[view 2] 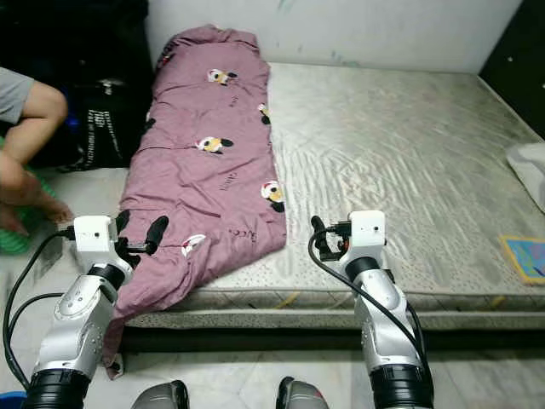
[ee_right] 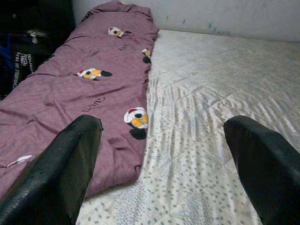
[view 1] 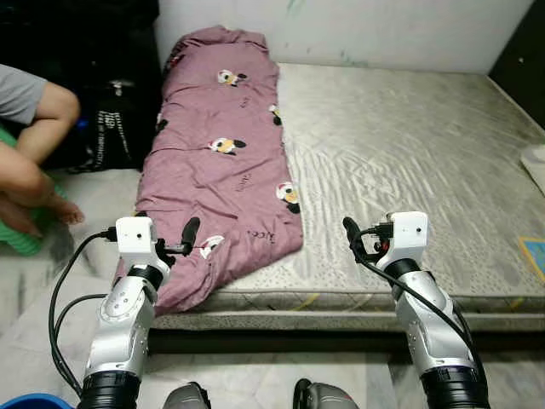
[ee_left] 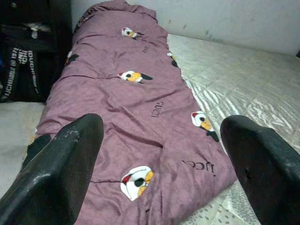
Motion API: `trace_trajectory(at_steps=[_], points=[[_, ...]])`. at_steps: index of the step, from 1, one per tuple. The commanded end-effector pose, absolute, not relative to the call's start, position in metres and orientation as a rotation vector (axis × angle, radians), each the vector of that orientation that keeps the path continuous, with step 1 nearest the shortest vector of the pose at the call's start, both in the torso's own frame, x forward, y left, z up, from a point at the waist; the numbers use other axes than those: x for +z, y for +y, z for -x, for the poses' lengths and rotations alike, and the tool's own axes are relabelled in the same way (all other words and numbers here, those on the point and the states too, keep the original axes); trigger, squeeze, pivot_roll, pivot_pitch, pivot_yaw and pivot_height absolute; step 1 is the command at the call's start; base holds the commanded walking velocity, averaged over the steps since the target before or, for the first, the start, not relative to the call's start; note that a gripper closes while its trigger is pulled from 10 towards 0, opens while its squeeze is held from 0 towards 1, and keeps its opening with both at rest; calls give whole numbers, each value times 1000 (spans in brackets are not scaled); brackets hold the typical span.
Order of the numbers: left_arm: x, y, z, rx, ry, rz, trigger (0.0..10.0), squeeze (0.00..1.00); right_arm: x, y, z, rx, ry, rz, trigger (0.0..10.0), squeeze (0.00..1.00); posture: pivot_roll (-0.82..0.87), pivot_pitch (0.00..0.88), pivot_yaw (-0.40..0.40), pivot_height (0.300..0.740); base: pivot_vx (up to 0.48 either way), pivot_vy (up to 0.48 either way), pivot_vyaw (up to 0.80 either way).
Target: Clean up the room
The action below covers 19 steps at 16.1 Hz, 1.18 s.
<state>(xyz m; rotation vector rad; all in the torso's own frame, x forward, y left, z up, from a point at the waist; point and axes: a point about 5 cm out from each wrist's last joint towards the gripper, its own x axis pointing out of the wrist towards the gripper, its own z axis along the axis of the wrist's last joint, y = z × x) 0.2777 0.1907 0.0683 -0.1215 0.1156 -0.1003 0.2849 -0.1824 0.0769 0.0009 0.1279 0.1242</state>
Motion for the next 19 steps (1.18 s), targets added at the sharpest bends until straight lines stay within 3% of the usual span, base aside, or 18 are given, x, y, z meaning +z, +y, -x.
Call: trace_trajectory(at_steps=[1,9,19], points=[[73,189,-279,-110,101,120,10000,0,78,-184,-285,131,130,9,10000,0,-47,60,-42,722,0,0,0],[74,188,-279,-113,92,131,10000,0,77,-184,-285,133,133,10,10000,0,-46,60,-45,709,0,0,0],[76,187,-278,-128,82,142,10000,0,77,-184,-286,144,139,21,10000,0,-45,57,-47,709,281,0,0]])
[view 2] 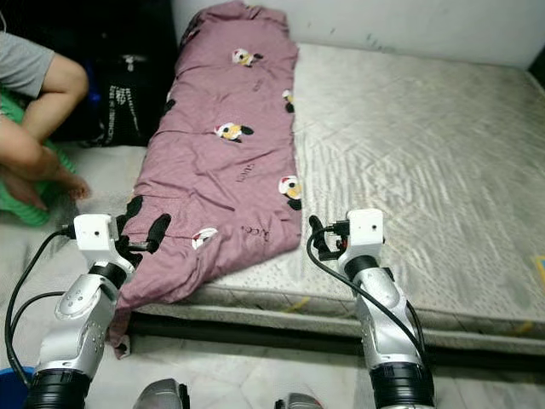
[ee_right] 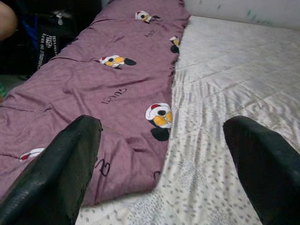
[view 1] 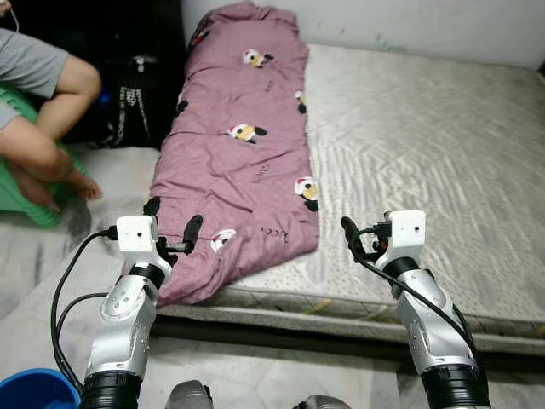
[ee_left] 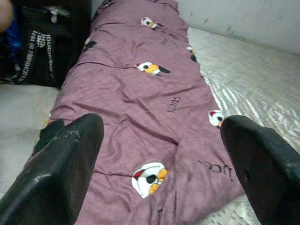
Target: Clean up the room
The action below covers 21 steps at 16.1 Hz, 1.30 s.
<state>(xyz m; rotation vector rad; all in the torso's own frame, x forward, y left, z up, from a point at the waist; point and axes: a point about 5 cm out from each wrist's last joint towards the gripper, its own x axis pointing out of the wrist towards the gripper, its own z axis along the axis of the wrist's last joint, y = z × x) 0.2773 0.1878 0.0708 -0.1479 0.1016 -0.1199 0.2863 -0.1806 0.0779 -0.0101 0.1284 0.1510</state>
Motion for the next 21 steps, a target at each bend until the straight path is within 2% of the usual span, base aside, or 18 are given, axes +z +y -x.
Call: trace_trajectory(at_steps=[1,18,21], points=[[76,187,-278,-127,83,142,10000,0,77,-184,-286,145,139,22,10000,0,-45,57,-47,709,277,0,0],[74,185,-278,-130,97,139,10000,0,75,-184,-287,137,159,23,10000,0,-45,60,-50,709,294,0,0],[72,186,-279,-115,114,144,10000,0,74,-185,-288,134,162,22,10000,0,-44,61,-52,709,0,0,0]])
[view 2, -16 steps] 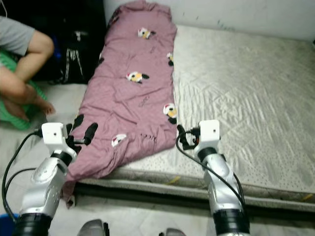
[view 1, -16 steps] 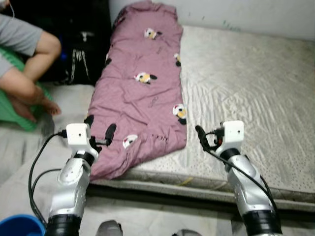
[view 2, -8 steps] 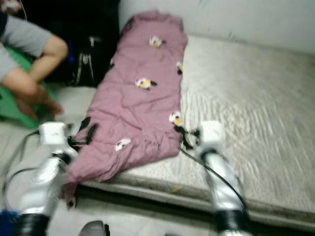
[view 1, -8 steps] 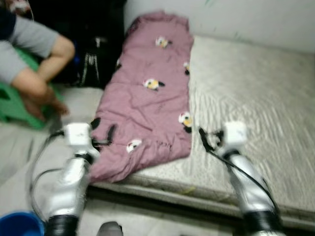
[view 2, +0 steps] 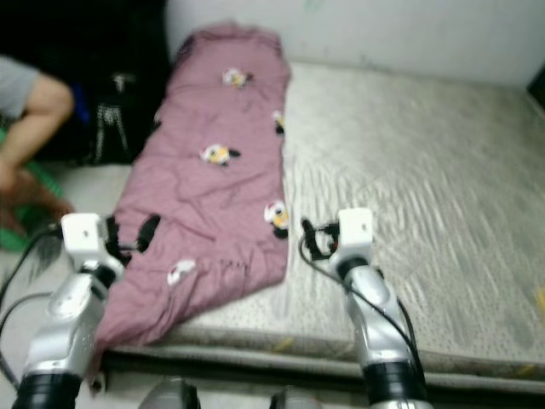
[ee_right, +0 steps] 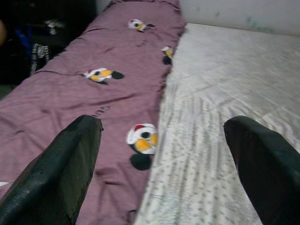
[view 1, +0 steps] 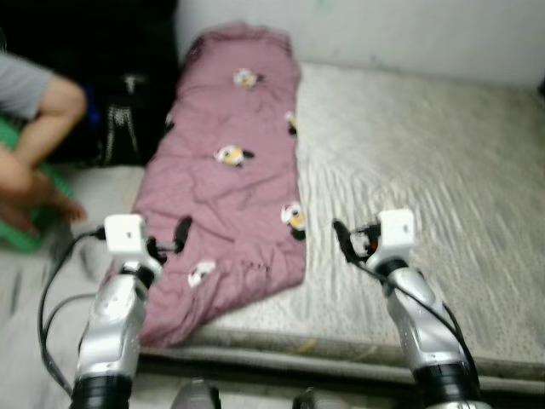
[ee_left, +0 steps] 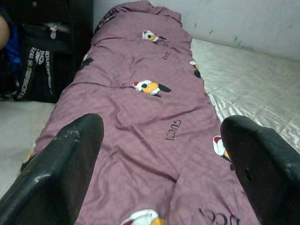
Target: Clean up the room
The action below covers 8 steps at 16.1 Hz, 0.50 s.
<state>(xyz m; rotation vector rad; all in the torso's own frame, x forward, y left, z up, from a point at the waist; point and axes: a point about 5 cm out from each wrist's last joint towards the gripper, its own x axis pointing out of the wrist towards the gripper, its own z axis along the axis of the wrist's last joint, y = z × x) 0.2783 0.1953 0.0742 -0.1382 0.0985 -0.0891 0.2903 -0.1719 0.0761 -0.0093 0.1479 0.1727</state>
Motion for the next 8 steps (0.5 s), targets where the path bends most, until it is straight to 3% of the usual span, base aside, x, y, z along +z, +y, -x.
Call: trace_trajectory(at_steps=[1,2,6,8], points=[[71,186,-279,-112,122,145,10000,0,74,-185,-288,133,164,22,10000,0,-44,61,-52,709,0,0,0],[71,186,-279,-112,125,152,10000,0,74,-185,-288,133,165,22,10000,0,-44,61,-54,709,0,0,0],[70,186,-280,-117,128,162,10000,0,73,-185,-288,133,171,22,10000,0,-44,62,-55,709,0,480,0],[70,186,-280,-117,131,165,10000,0,73,-186,-288,131,175,20,10000,0,-44,62,-55,709,0,480,-741]])
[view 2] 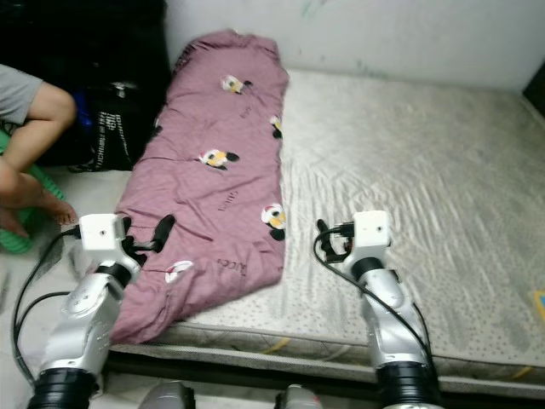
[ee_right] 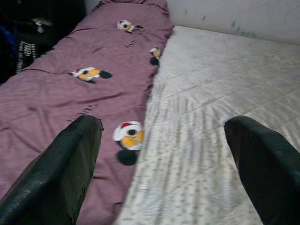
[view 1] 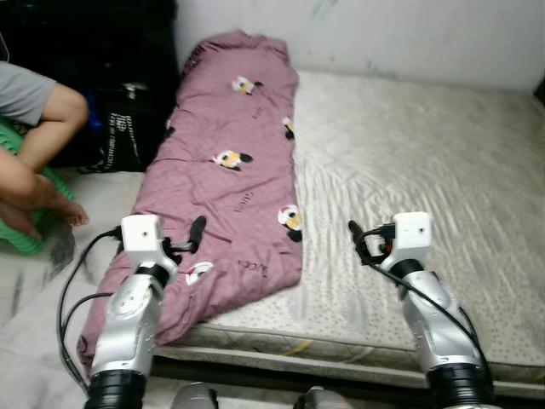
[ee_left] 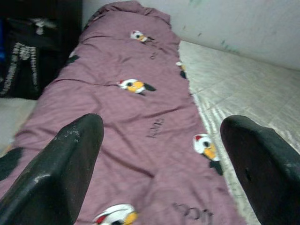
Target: Clean up the room
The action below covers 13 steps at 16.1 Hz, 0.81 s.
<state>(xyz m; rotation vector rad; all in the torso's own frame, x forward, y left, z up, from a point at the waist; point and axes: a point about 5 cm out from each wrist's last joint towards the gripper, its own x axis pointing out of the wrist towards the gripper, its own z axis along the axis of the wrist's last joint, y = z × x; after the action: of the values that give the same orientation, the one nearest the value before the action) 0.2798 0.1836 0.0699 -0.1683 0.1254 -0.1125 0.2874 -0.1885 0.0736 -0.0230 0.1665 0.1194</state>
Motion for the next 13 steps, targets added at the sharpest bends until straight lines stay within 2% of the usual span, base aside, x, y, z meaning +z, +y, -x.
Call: trace_trajectory(at_steps=[1,8,13], points=[[70,186,-280,-118,131,166,10000,0,73,-186,-288,132,174,21,10000,0,-45,62,-55,709,0,480,-463],[71,186,-280,-116,126,171,10000,0,73,-185,-288,138,171,22,10000,0,-44,62,-55,709,0,452,0],[70,192,-278,-73,119,140,10000,0,74,-184,-290,151,162,29,10000,0,-38,54,-55,709,0,0,0]])
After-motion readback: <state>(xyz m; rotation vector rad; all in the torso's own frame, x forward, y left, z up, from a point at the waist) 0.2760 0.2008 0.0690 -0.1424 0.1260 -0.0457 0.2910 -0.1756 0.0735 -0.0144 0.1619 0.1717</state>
